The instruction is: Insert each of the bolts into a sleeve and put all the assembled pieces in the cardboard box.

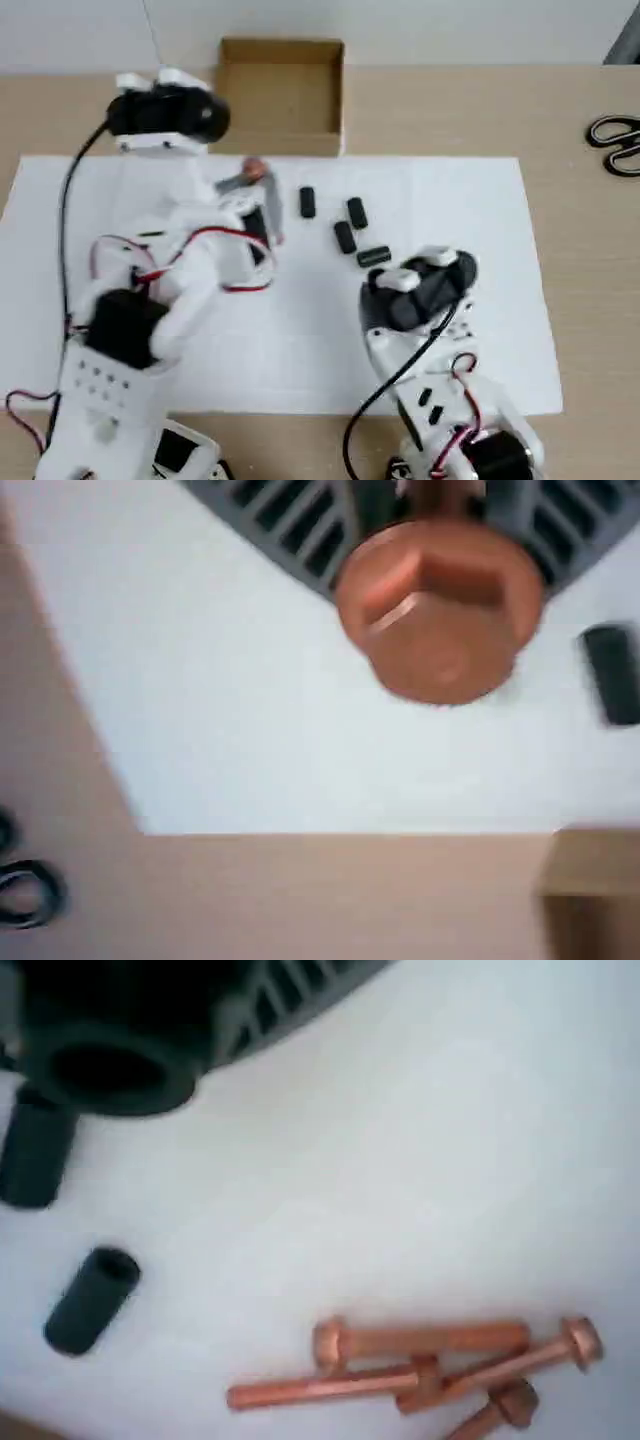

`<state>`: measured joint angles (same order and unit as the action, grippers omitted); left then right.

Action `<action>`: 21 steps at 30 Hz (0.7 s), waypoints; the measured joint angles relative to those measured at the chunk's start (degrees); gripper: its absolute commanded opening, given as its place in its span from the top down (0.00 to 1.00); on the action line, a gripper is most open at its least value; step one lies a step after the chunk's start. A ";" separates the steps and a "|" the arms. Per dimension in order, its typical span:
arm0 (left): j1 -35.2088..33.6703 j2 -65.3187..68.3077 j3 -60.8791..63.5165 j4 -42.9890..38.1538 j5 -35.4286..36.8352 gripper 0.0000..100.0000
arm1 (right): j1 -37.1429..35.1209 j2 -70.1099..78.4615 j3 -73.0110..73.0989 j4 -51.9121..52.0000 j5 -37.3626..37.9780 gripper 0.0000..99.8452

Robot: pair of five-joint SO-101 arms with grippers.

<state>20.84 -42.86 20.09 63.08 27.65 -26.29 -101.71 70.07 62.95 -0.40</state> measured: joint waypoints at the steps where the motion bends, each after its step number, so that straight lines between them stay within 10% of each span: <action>1: 1.58 0.00 0.62 -1.76 0.09 1.00 | -0.79 -0.53 1.05 -1.41 -0.62 1.00; 21: 14.95 0.00 9.67 -11.43 7.56 1.00 | -1.14 -1.32 3.08 -4.66 -2.29 1.00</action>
<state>35.78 -42.86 29.76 51.65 35.21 -27.43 -103.03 73.14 58.29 -2.68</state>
